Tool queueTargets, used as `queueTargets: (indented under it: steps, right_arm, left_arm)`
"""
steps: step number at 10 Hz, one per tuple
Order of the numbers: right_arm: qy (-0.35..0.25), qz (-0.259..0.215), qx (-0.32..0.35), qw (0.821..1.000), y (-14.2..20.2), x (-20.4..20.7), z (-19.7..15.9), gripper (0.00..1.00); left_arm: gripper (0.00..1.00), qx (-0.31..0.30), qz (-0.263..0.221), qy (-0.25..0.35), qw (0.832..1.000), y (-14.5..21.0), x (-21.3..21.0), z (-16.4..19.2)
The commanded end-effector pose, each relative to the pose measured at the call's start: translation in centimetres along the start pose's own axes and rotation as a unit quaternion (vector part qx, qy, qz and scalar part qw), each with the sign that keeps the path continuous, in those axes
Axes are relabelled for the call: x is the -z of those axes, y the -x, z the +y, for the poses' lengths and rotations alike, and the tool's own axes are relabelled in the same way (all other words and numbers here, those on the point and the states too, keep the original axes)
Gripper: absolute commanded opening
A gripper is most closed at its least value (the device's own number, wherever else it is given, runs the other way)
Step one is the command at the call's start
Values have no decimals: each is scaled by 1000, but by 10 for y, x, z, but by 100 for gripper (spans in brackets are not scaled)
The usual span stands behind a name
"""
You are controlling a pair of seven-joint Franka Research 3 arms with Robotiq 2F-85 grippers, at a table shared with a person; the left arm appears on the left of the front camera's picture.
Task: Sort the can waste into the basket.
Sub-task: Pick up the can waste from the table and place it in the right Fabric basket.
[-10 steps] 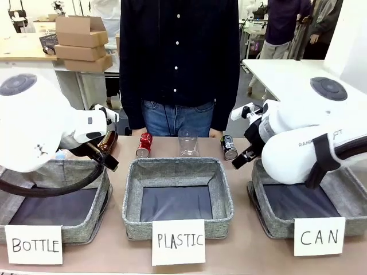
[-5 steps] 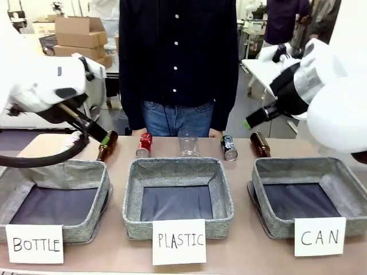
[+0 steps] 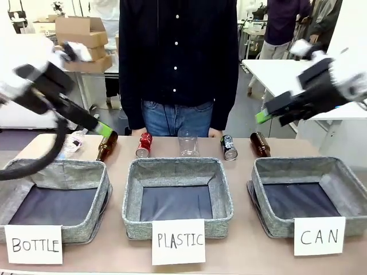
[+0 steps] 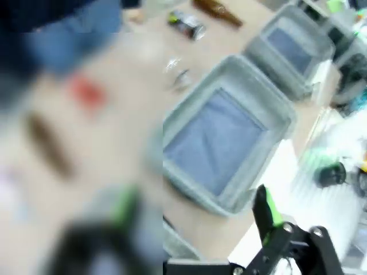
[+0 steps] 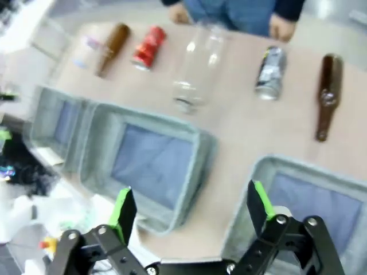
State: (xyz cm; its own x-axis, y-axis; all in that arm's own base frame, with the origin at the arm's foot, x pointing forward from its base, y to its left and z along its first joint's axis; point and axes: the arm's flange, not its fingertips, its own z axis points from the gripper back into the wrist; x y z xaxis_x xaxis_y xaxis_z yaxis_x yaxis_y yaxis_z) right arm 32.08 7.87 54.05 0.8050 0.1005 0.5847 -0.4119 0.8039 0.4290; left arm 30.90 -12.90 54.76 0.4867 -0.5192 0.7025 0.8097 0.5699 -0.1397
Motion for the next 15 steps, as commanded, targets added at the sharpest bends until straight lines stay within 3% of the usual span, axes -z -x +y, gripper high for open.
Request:
queueTargets:
  steps: [1, 4, 6, 7, 8, 9, 15]
  right_arm:
    - [-155, -31, 146, 977, 34, -46, -54, 100]
    - [-157, -96, 200, 962, 58, -63, -84, 100]
    - [-136, -105, 214, 962, 59, -62, -87, 100]
    - [-88, -128, 211, 965, 61, -62, -84, 100]
    - [-152, -96, 227, 957, 29, -89, -106, 100]
    - [-152, -96, 227, 957, 29, -89, -106, 100]
    - [-152, -96, 227, 957, 29, -89, -106, 100]
  left_arm:
    - [100, -51, -76, 197, 976, 48, -37, 30]
    - [100, -91, -199, 284, 934, 84, -38, 62]
    - [100, -124, -250, 301, 912, 102, -42, 85]
    - [100, -143, -250, 291, 912, 102, -39, 90]
    - [100, -173, -239, 266, 918, 103, -38, 96]
    - [100, -134, -261, 304, 907, 96, -55, 103]
    - [100, -134, -261, 304, 907, 96, -55, 103]
